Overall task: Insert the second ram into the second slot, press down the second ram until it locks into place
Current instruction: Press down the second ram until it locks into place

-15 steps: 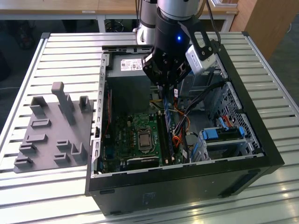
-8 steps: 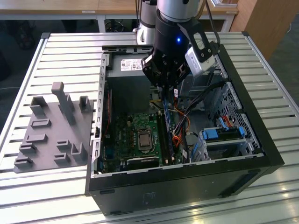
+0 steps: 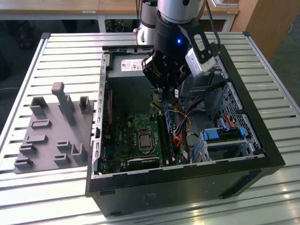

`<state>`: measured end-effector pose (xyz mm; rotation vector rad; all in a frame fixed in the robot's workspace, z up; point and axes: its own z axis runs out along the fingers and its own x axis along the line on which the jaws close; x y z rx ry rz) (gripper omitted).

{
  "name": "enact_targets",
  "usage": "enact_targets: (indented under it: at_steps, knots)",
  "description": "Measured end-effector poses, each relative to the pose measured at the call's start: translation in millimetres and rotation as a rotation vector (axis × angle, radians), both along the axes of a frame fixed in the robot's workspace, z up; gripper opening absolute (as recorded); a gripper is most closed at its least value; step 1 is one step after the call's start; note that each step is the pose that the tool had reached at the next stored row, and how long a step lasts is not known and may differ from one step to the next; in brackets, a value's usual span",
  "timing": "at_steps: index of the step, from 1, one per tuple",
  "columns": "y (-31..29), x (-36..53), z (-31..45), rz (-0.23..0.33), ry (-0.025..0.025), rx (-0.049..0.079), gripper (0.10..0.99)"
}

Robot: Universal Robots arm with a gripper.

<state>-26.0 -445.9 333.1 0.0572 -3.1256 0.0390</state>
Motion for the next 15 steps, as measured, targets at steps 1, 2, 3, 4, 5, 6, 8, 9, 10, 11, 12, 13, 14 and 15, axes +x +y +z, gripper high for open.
enact_targets:
  at_steps: [1, 2, 3, 4, 5, 6, 8, 9, 10, 11, 12, 13, 14, 15]
  knots:
    - [0.0, 0.0, -0.2, 0.000, 0.0000, 0.000, 0.137]
    - [0.0, 0.0, -0.6, 0.000, -0.0001, 0.000, 0.137]
    - [0.0, 0.0, -1.2, 0.000, -0.0002, 0.001, 0.137]
    - [0.0, 0.0, -1.7, 0.000, -0.0001, 0.000, 0.137]
    - [0.0, 0.0, -2.4, 0.000, 0.0000, 0.000, 0.137]
    - [0.0, 0.0, -3.5, 0.000, 0.0000, 0.000, 0.137]
    - [0.0, 0.0, -6.1, -0.001, 0.0000, 0.000, 0.137]
    - [-0.1, 0.0, -7.2, -0.003, 0.0000, 0.000, 0.137]
    - [-0.6, 0.0, -8.4, -0.005, -0.0001, 0.000, 0.137]
    - [-1.2, 0.0, -9.6, -0.010, -0.0001, 0.000, 0.137]
    - [-1.5, 0.0, -11.4, -0.016, -0.0001, 0.000, 0.137]
    - [-1.5, -0.1, -13.1, -0.023, 0.0000, 0.000, 0.137]
    - [-1.5, 0.0, -14.9, -0.029, 0.0000, 0.000, 0.137]
    - [-1.5, 0.0, -16.8, -0.034, -0.0001, 0.000, 0.137]
